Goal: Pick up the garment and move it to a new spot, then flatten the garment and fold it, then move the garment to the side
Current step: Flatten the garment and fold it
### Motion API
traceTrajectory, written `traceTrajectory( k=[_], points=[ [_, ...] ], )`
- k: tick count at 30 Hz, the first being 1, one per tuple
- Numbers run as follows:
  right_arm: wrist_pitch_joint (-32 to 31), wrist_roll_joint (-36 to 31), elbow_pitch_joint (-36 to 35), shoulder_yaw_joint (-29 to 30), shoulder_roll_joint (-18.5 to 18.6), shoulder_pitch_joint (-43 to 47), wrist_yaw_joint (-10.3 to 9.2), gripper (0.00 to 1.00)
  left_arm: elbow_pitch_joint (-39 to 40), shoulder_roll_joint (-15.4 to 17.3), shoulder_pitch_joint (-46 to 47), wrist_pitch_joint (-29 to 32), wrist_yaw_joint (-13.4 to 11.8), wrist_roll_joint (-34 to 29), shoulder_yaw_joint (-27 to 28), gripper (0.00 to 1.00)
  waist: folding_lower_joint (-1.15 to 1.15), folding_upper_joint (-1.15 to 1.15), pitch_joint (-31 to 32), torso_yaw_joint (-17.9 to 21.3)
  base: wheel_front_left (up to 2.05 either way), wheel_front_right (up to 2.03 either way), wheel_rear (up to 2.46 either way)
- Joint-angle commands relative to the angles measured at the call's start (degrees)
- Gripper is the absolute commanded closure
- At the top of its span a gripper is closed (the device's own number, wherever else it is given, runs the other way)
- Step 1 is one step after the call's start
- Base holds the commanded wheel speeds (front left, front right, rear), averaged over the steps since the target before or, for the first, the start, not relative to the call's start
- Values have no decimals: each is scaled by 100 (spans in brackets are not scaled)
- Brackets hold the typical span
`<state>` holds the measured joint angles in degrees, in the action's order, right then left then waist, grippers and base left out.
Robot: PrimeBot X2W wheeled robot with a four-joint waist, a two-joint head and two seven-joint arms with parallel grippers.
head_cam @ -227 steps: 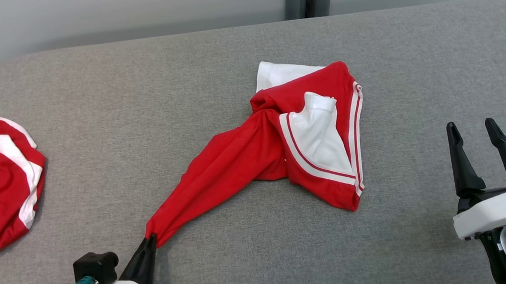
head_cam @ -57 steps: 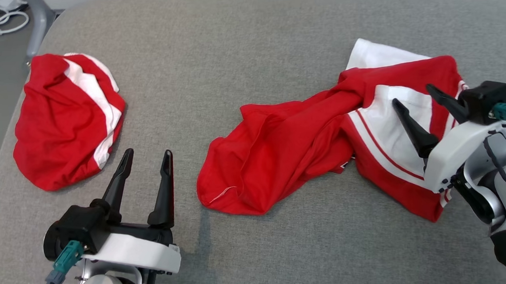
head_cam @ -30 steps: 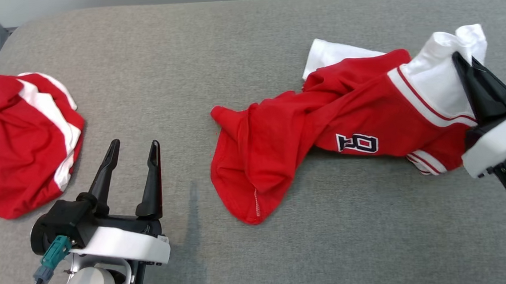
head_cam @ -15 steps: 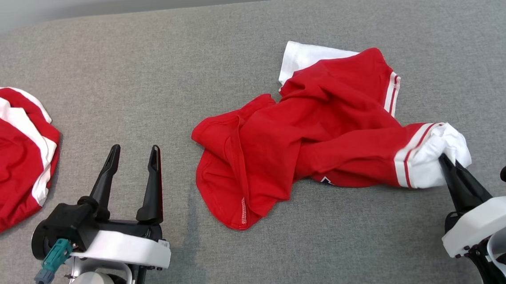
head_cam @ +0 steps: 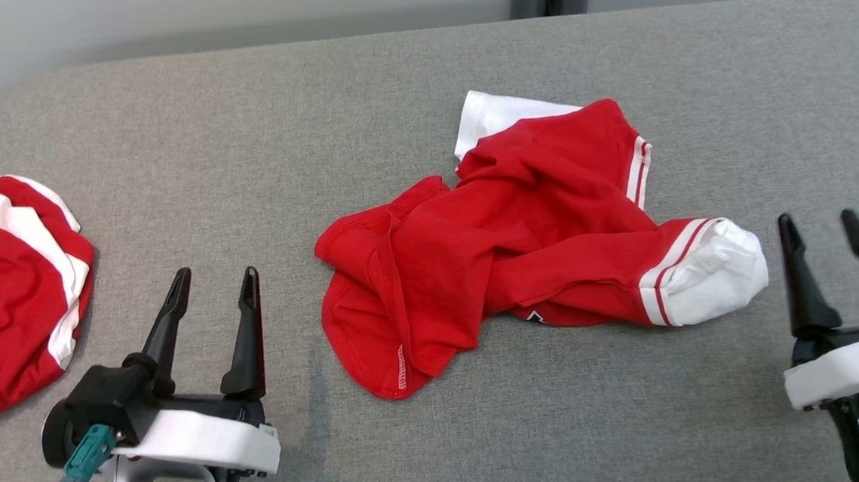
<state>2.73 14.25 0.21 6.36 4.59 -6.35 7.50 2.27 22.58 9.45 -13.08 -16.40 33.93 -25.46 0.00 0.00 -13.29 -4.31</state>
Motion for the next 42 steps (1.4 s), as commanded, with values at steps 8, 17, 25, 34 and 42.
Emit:
traceTrajectory(
  k=[8, 17, 25, 34, 42],
  points=[
    [-33, -390, -659, 38, -73, 238, -2, 0, 157, 105, -338, -53, -150, -60, -6, 0, 0, 0, 274, 73, 0, 0, 0],
    [-170, -367, -876, -8, -141, 455, -2, 0, 179, 40, -397, -62, -130, -76, -104, 0, 0, 0, 347, 73, 0, 0, 0],
    [-223, -307, -900, -32, -153, 423, -2, 0, 225, 77, -182, 24, -16, -164, -260, 0, 0, 0, 275, 99, 0, 0, 0],
    [-187, -179, -789, -217, -153, 292, -2, 0, -175, -213, 122, 592, 580, -119, -1099, 0, 0, 0, -6, 299, 0, 0, 0],
    [-53, -36, -669, -285, -154, 201, -2, 0, -937, -468, 214, 984, 882, 129, -1436, 0, 0, 0, -155, 470, 0, 0, 0]
  ],
)
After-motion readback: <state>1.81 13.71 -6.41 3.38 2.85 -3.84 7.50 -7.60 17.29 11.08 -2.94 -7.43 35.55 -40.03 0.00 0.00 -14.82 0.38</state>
